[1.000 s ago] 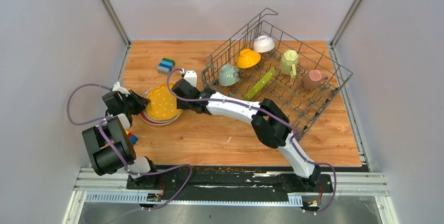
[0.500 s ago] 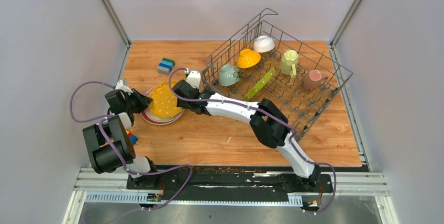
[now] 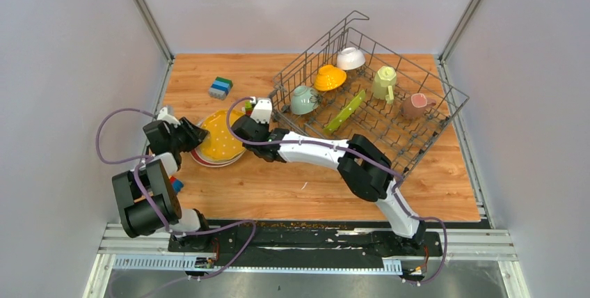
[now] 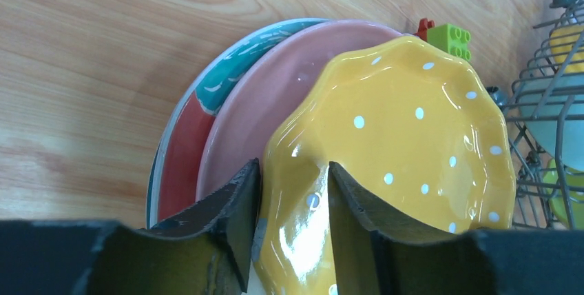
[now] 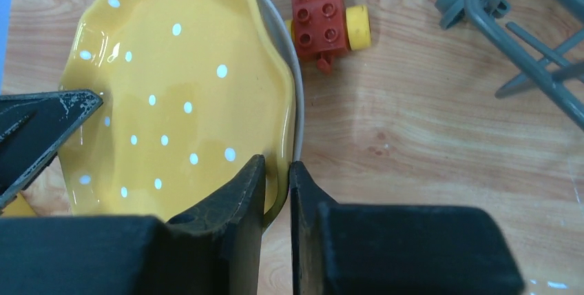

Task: Load the mixed dishes into the dish rack
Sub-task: Pick up the plate at the center of the board.

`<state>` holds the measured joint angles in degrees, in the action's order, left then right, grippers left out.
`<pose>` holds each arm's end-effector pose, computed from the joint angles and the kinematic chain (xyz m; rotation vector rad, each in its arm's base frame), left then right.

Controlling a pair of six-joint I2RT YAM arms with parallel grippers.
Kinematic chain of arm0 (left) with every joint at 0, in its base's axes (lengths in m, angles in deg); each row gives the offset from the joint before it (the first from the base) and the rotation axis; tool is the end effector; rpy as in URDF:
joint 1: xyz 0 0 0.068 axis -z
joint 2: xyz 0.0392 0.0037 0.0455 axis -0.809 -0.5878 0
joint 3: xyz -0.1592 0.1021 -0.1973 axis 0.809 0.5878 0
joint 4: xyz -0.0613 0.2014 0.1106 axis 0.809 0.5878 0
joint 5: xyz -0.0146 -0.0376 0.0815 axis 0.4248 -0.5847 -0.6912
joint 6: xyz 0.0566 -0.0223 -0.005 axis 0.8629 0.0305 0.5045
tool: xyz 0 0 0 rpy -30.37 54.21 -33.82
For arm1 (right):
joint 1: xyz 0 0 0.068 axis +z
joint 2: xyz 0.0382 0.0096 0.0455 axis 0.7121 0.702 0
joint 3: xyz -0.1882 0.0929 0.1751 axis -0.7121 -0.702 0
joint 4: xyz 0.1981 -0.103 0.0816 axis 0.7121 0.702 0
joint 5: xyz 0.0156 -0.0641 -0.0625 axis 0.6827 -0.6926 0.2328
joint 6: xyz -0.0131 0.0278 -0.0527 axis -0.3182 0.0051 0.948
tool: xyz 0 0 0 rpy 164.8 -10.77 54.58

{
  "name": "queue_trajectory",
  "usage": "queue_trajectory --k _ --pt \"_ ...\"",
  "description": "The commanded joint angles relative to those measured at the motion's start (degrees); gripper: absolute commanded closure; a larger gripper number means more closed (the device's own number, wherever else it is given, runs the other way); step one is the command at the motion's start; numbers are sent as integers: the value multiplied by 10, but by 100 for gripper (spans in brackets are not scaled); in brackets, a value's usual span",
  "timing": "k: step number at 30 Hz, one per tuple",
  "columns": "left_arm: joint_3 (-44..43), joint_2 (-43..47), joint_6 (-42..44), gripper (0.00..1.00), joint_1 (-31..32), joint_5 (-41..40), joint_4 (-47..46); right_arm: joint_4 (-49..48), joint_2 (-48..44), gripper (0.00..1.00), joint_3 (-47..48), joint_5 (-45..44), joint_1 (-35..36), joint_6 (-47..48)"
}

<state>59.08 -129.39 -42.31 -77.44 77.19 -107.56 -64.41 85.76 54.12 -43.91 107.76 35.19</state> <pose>0.2414 0.0787 0.1720 -0.5917 2.0537 -0.6156 0.2460 0.4190 0.2040 -0.0205 2.2386 0.4247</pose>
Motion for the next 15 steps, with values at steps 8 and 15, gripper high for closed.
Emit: queue_trajectory --k 8,15 --pt "20 27 -19 37 40 69 91 -93 -106 100 -97 63 48 47" --pt "15 10 -18 37 43 77 88 -100 -128 100 -136 71 48 41"
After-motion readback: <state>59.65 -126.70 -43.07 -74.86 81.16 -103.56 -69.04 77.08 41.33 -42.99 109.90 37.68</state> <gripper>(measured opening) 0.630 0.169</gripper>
